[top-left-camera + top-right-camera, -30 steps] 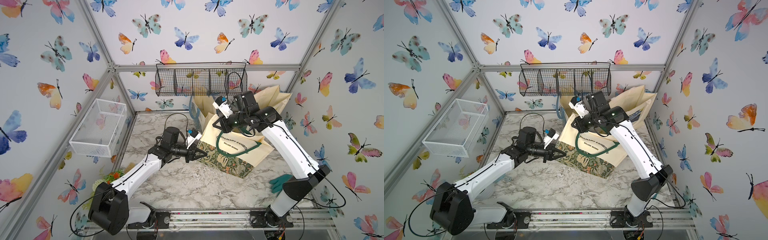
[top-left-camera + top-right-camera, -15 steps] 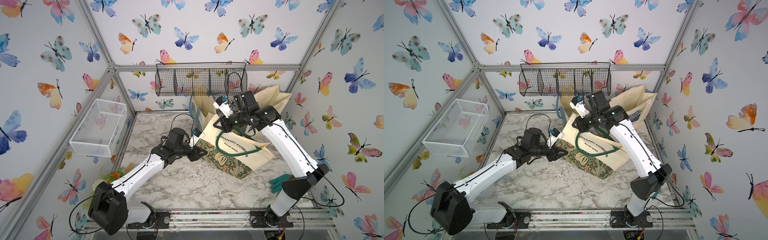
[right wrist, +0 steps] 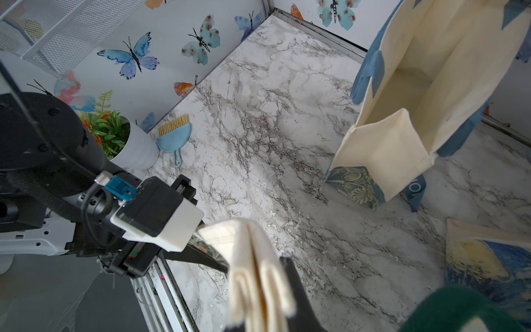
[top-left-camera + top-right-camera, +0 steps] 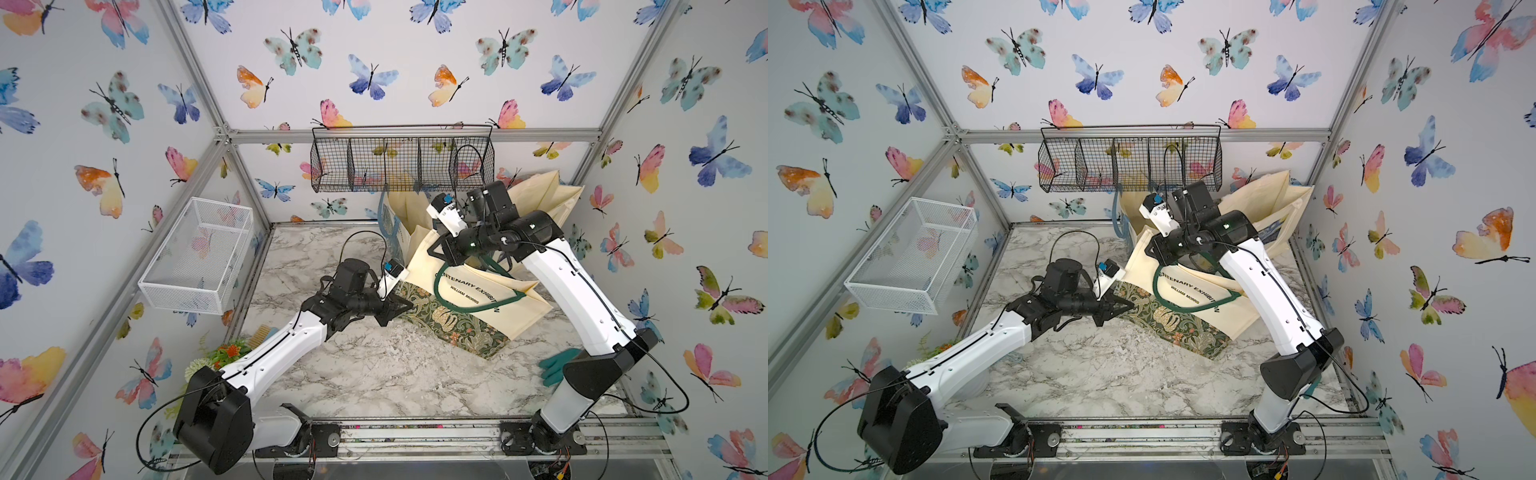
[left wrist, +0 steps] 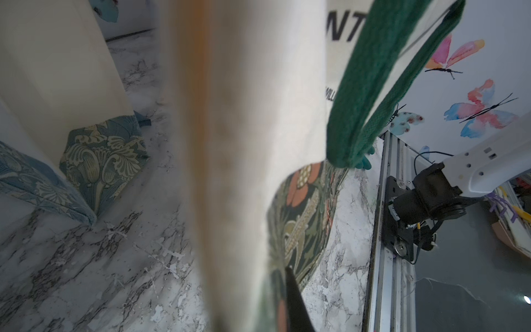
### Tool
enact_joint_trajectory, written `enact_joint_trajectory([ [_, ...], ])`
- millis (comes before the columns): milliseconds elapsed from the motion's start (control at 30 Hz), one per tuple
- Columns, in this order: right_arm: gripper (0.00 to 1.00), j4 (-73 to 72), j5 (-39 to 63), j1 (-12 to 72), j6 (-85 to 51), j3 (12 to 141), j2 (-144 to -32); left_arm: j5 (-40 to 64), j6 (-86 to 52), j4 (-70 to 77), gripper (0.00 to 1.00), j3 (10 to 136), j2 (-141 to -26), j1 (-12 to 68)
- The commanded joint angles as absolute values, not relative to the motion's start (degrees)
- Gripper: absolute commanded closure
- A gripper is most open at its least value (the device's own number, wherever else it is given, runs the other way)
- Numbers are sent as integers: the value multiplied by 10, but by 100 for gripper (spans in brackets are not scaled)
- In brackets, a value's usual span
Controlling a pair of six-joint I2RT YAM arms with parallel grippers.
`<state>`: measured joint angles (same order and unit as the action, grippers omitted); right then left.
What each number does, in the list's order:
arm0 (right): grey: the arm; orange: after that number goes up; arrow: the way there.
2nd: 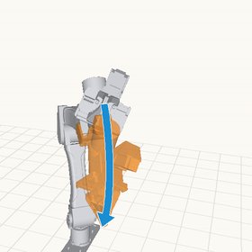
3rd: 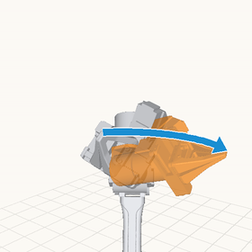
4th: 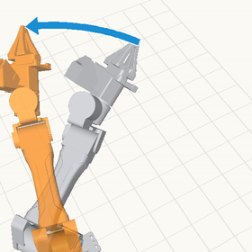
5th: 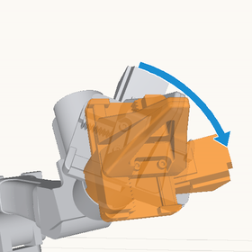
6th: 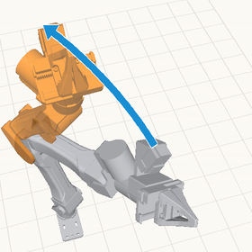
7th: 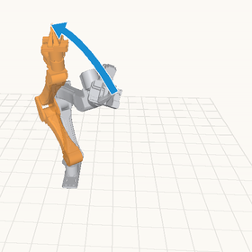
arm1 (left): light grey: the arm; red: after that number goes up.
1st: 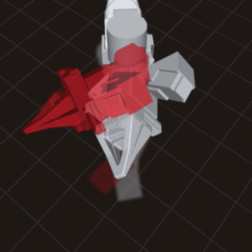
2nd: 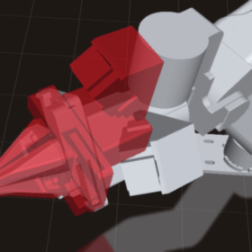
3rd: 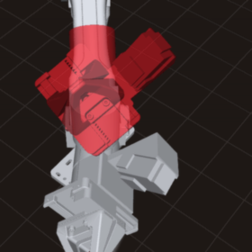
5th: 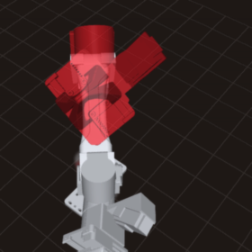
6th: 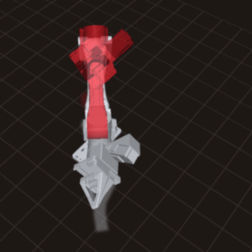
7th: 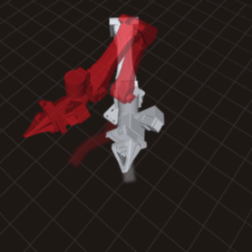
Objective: Put away the canvas bag
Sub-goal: Press the canvas bag.
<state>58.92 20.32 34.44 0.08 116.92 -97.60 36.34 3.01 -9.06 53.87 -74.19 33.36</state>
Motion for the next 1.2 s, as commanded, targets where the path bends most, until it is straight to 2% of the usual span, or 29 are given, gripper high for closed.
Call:
enact_joint_trajectory([
  [0, 98, 506, 184, 332, -15, 1196, -952, 393, 25, -157, 54, 524, -739, 336],
  [133, 98, 513, 226, 333, -11, 1169, -958, 405, 25, -135, 46, 544, -730, 336],
  [200, 98, 511, 244, 334, -13, 1149, -956, 398, 22, -129, 46, 558, -732, 335],
  [233, 98, 510, 251, 334, -14, 1138, -954, 398, 23, -128, 65, 566, -736, 335],
  [267, 98, 506, 256, 336, -16, 1127, -952, 397, 26, -129, 91, 573, -741, 335],
  [300, 98, 502, 260, 337, -18, 1118, -949, 397, 29, -132, 99, 580, -748, 335],
  [367, 98, 497, 270, 341, -18, 1104, -945, 399, 34, -139, 100, 595, -763, 334],
  [400, 98, 497, 275, 344, -17, 1099, -945, 398, 33, -140, 96, 601, -768, 334],
  [467, 98, 508, 279, 349, -8, 1099, -951, 395, 32, -140, 54, 611, -777, 333],
  [667, 98, 540, 290, 364, 16, 1105, -972, 387, 32, -129, 51, 616, -776, 328],
  [700, 98, 541, 290, 367, 17, 1104, -973, 386, 31, -128, 51, 616, -776, 326],
  [800, 98, 547, 291, 372, 24, 1098, -979, 391, 29, -125, 67, 621, -775, 313],
  [967, 98, 554, 298, 384, 30, 1095, -986, 423, 25, -116, 62, 627, -776, 296],
  [1067, 98, 555, 301, 395, 29, 1098, -990, 448, 31, -116, 79, 628, -778, 289],
  [1133, 98, 560, 306, 404, 32, 1101, -996, 460, 34, -118, 98, 629, -779, 285],
  [1167, 98, 560, 309, 407, 33, 1101, -998, 472, 42, -122, 100, 631, -778, 284],
])
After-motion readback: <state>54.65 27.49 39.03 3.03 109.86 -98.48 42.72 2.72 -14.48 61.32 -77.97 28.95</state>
